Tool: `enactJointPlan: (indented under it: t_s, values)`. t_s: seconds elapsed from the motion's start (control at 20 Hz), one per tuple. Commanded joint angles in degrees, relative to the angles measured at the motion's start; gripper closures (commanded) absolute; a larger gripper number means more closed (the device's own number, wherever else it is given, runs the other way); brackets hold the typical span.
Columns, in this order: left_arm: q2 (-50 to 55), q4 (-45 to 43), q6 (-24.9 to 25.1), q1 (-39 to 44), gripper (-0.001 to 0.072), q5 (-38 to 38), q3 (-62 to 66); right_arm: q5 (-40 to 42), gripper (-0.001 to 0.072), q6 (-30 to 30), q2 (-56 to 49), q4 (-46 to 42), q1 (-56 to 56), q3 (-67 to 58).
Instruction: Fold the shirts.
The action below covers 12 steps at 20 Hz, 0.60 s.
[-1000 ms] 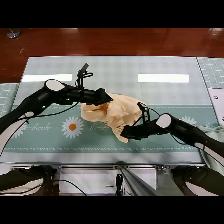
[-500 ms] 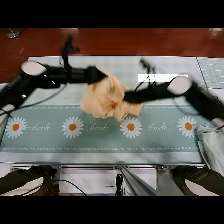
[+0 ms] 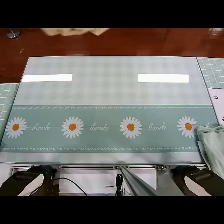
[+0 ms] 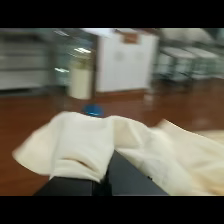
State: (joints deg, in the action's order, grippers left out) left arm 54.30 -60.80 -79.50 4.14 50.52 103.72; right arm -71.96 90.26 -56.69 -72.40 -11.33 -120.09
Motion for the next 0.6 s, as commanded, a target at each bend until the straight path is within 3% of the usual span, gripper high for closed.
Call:
enactJointPlan:
  t_s: [0.0,0.15,0.25,0.4,0.55]
  values:
    - [-8.7,-21.4,-12.8,-1.7,0.0681,12.4,3.7,-3.2,0.0695,-0.6,9.6,-4.9,0.4,-0.3]
    - [-12.2,-20.1,-12.8,-1.7,0.068,28.2,2.8,-7.9,0.0695,0.5,16.4,-4.9,0.4,5.9]
    - [-14.2,-18.7,-12.8,-1.7,0.068,33.7,-0.2,-12.1,0.0695,1.8,19.2,-4.6,0.4,9.9]
    - [-18.6,-14.6,-14.6,-1.7,0.068,39.3,-8.7,-18.1,0.0695,3.3,22.4,-4.5,0.4,16.0]
    - [-22.8,-8.7,-14.8,-1.7,0.068,39.7,-20.6,-21.9,0.0695,5.2,24.9,-4.5,0.4,24.9]
